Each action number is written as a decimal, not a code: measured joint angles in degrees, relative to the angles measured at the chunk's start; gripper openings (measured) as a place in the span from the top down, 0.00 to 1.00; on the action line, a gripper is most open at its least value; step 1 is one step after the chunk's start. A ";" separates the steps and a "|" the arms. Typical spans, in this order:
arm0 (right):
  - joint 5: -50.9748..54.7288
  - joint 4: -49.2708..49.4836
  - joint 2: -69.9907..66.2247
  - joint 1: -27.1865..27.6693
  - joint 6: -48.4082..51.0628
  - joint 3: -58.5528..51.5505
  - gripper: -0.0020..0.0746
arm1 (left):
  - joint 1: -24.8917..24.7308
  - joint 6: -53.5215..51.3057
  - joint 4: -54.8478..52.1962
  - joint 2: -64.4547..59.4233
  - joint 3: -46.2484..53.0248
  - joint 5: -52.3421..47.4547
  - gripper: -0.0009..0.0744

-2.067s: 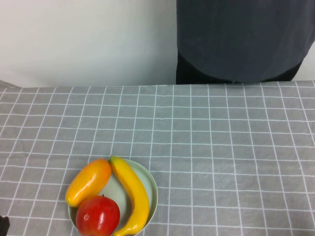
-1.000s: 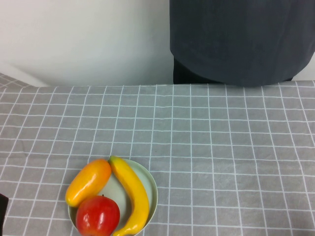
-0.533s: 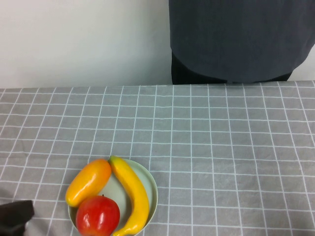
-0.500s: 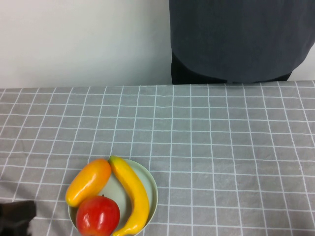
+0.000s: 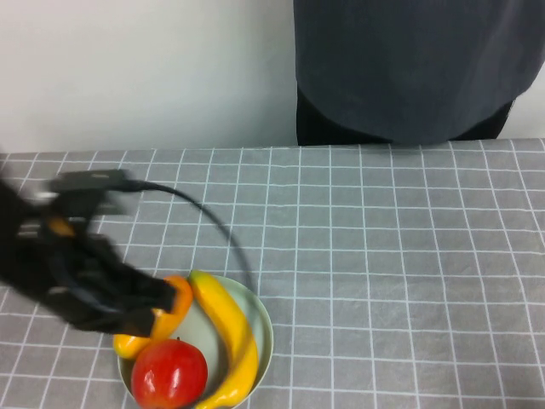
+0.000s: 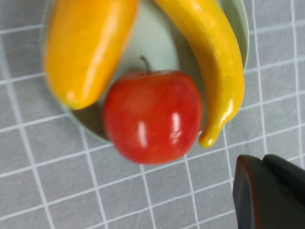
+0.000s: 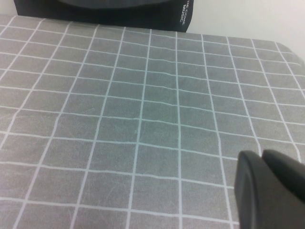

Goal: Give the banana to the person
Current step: Pick up the banana

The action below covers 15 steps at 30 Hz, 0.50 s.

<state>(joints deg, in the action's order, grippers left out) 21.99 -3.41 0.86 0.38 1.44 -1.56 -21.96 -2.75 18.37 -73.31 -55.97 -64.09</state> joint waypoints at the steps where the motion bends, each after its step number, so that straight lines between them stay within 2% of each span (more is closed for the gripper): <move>1: 0.00 0.00 0.00 0.00 0.00 0.00 0.99 | -2.01 1.41 -1.07 -1.58 -0.89 0.00 0.99; 6: 0.00 0.00 0.00 0.00 0.00 0.00 0.99 | -12.71 9.63 -6.14 -9.87 -6.50 0.15 0.99; 10: 0.00 0.00 0.00 0.00 0.00 0.00 0.99 | -15.86 10.53 -6.15 -14.64 -9.66 0.24 0.99; 12: 0.00 0.00 0.00 0.00 0.00 0.00 0.99 | -16.18 8.84 -5.93 -17.35 -10.97 0.24 0.93; 15: 0.00 0.00 0.00 0.00 0.00 0.00 0.99 | -16.18 7.01 -5.56 -20.74 -11.63 0.24 0.73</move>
<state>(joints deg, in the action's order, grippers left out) 21.99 -3.41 0.86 0.38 1.44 -1.56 -38.14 4.26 12.82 -94.05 -67.60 -63.85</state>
